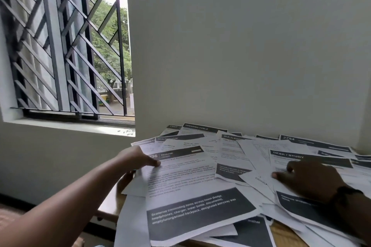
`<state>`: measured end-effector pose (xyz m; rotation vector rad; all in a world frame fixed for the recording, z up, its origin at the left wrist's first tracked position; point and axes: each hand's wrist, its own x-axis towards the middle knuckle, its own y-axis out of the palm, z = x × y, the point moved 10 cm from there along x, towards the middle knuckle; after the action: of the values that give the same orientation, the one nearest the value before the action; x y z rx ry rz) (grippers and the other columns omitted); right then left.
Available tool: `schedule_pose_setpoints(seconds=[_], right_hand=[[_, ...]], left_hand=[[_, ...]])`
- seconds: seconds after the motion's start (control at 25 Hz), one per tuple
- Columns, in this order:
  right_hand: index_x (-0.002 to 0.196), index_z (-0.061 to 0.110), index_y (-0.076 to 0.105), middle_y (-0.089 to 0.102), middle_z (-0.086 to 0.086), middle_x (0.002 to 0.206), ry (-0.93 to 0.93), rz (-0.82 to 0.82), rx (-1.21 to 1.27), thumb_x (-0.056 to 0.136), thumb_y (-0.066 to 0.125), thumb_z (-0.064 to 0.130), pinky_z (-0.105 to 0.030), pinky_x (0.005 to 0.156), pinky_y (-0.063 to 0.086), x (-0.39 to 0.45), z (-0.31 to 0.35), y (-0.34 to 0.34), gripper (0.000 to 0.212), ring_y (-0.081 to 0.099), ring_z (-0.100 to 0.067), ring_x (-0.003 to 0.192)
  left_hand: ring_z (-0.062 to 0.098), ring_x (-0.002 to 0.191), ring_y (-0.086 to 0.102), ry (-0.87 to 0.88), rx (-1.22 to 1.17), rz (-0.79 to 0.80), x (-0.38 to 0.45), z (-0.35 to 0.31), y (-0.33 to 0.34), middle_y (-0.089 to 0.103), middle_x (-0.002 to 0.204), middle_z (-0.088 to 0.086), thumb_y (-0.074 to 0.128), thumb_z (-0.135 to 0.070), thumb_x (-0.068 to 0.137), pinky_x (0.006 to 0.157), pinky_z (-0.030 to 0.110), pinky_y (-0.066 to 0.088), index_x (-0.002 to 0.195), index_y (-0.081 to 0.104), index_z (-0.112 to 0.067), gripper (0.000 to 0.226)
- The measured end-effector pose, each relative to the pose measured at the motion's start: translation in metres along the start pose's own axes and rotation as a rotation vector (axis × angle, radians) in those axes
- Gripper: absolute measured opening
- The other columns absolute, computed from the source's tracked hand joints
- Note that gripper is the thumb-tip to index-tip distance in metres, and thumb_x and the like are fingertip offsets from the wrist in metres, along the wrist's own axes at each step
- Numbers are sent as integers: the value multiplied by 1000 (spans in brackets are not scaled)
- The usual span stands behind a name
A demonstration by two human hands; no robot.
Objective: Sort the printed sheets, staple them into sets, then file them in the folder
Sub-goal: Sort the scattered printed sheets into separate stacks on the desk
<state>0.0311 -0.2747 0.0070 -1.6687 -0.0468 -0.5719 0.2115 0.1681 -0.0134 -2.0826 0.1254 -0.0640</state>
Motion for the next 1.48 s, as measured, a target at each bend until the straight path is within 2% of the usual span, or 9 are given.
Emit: schedule_pose_setpoints(seconds=[0.16, 0.4, 0.68, 0.84, 0.92, 1.0, 1.2, 1.32, 1.48], right_hand=[[83, 32, 52, 59, 9, 94, 10, 24, 3, 77, 29, 83, -31, 83, 44, 0, -2, 5, 56, 57, -13, 98], [85, 32, 48, 62, 8, 108, 24, 59, 5, 77, 31, 82, -33, 85, 42, 0, -4, 8, 53, 57, -15, 105], [110, 33, 58, 59, 8, 124, 39, 107, 96, 78, 38, 80, -34, 93, 43, 2, -5, -1, 59, 54, -16, 115], [117, 31, 57, 58, 7, 126, -46, 153, 268, 73, 39, 82, -30, 91, 42, 10, 23, -24, 71, 53, -14, 113], [116, 30, 59, 60, 9, 123, -156, 212, 320, 72, 45, 80, -27, 87, 41, 11, 58, -33, 68, 54, -11, 109], [118, 30, 59, 60, 8, 123, -259, 231, 333, 77, 53, 73, -27, 87, 41, 10, 97, -41, 60, 55, -11, 109], [128, 30, 50, 58, 5, 123, -355, 209, 209, 66, 50, 84, -35, 92, 44, 2, 158, -31, 82, 56, -19, 112], [99, 24, 57, 65, 2, 96, -400, 44, 229, 83, 46, 57, -25, 68, 43, -8, 165, -28, 38, 61, -22, 88], [90, 21, 57, 66, -1, 99, -324, -76, 236, 90, 43, 28, -27, 67, 37, 0, 152, -32, 15, 61, -26, 94]], left_hand=[[18, 85, 67, -75, -70, -83, 14, 13, 0, 74, 88, -2, 81, -64, 30, 79, 33, 54, 90, 72, -17, 76], [19, 77, 64, -14, -37, -383, -14, -15, -43, 72, 85, -1, 71, -32, 83, 57, 23, 39, 84, 74, -26, 7], [27, 76, 58, 246, -835, -736, -49, -59, -133, 64, 93, 14, 53, -29, 97, 65, 33, 43, 103, 59, -18, 13], [24, 81, 69, 178, -1471, -410, -1, -61, -115, 66, 95, 12, 58, -20, 91, 76, 40, 56, 95, 58, -14, 8], [26, 89, 72, 132, -1592, -140, 26, -77, -82, 67, 99, 13, 53, -21, 93, 79, 44, 58, 101, 57, -12, 13], [22, 68, 72, 56, -1550, -43, 40, -85, -44, 71, 82, 12, 42, -18, 99, 61, 39, 61, 95, 58, -11, 19], [28, 70, 62, -190, -1391, -145, 71, -44, 19, 62, 91, 19, 54, -19, 95, 40, 33, 55, 106, 62, 1, 24], [22, 62, 55, -196, -1335, -241, 64, -42, 13, 55, 74, 11, 58, -14, 96, 34, 23, 48, 80, 56, -6, 17], [27, 64, 58, -130, -1275, -170, 56, -58, 14, 59, 77, 13, 56, -15, 97, 51, 31, 54, 95, 59, -4, 11]])
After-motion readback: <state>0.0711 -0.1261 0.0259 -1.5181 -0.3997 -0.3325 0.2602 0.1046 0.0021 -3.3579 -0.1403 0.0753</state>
